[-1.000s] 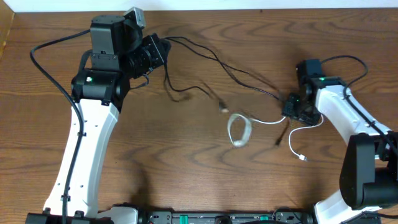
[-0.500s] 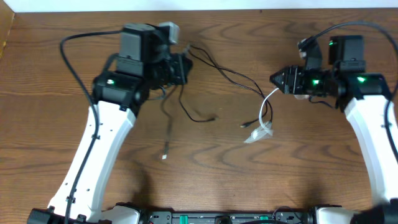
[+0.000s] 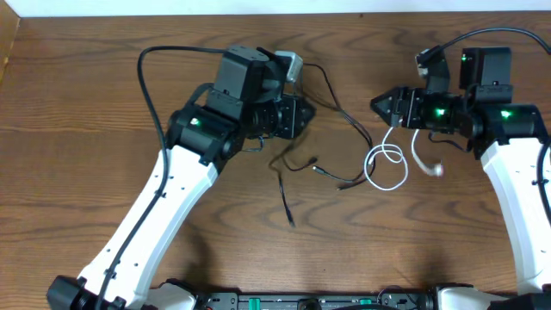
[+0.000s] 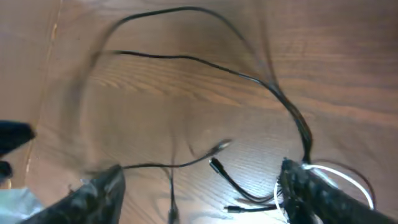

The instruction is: Untangle cables

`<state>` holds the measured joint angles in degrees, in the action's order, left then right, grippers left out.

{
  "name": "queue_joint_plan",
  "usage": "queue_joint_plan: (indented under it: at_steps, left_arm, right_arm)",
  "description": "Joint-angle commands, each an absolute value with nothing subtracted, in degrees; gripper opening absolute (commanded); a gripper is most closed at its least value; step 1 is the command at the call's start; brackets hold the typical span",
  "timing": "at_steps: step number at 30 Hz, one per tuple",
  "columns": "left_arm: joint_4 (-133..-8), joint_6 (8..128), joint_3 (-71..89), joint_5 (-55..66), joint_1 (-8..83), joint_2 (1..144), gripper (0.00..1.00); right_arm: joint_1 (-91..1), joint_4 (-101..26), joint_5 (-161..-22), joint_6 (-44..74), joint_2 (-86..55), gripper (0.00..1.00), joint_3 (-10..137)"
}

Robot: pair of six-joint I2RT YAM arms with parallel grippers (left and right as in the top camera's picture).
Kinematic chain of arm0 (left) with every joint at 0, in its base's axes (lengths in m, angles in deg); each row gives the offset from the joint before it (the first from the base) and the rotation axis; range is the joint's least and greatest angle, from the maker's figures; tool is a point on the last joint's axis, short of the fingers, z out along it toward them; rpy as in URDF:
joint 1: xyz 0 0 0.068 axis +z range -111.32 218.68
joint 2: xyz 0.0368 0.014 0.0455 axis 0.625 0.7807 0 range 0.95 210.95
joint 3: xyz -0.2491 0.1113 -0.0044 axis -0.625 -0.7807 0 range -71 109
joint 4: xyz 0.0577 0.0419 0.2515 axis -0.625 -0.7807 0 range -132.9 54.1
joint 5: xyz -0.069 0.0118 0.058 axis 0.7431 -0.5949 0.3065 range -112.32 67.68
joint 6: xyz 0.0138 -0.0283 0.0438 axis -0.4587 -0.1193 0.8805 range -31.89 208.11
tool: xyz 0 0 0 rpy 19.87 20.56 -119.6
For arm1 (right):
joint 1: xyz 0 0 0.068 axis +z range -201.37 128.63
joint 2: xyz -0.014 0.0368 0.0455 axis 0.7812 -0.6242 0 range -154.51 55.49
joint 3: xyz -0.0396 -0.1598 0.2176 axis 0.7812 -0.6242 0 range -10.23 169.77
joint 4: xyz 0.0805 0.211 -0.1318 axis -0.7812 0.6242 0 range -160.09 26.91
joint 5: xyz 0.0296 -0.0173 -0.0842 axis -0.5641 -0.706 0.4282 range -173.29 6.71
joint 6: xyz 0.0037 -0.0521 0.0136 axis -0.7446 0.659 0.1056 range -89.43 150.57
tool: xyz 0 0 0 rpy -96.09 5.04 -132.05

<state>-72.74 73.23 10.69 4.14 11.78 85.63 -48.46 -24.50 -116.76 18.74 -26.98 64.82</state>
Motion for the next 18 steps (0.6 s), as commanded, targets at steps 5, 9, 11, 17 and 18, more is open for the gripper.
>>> queue_joint_plan:
  at_steps: [5, 9, 11, 17, 18]
  left_arm:
    - [-72.5, 74.1, 12.0, 4.0, 11.6, 87.1, 0.63]
    - [-72.8, 74.2, 12.0, 3.9, 11.6, 87.1, 0.7]
    - [-73.8, 76.4, 12.0, 2.2, 12.0, 87.1, 0.71]
    - [-79.6, 76.9, 12.0, -9.7, 14.7, 87.1, 0.77]
    - [-80.3, 76.9, 12.0, -9.6, 15.2, 87.1, 0.78]
  right_arm:
    - [-46.9, -24.3, -109.8, 8.0, -27.1, 0.82, 64.7]
    - [-44.5, -25.9, -108.1, 3.8, -27.5, 0.91, 64.5]
    - [-42.9, -27.8, -109.2, 4.3, -28.3, 0.99, 64.4]
    - [-40.2, -30.1, -115.4, 11.1, -31.2, 0.59, 64.4]
    - [-40.2, -30.8, -115.4, 11.1, -31.2, 0.39, 64.4]
